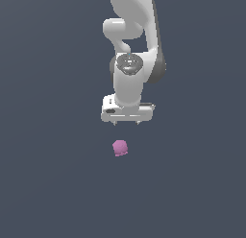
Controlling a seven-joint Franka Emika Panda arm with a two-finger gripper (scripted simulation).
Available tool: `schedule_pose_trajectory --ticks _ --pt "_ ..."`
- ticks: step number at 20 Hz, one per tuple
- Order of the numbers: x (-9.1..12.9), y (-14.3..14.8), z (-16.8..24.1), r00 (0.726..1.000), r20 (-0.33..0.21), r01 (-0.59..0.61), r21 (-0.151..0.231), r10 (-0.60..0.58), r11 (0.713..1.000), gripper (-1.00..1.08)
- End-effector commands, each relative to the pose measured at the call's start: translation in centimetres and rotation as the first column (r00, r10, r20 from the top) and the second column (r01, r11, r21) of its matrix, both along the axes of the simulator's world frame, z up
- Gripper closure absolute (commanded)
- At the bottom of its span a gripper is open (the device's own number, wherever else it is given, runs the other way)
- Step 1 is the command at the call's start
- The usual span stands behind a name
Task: Pick up the object and move it to a goal position.
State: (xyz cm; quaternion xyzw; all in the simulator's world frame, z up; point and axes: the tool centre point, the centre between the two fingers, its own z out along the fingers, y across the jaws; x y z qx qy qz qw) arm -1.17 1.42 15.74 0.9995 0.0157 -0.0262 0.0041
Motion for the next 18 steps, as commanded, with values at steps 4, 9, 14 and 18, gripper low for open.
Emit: schedule_pose_trajectory --ticks 4,9,14,18 --pt "0.05 -0.08 0.06 1.000 0.001 0.009 0.002 -0.009 1.000 -0.92" --pt "0.13 -0.35 0.40 0.999 0.005 0.047 0.009 -0.047 0.999 -0.92" --pt "0.17 -0.37 0.37 0.999 0.005 0.046 0.009 -0.046 0.999 -0.92" --pt "0.70 -0.56 -0.15 1.000 0.009 0.021 0.009 -0.021 1.000 -0.92"
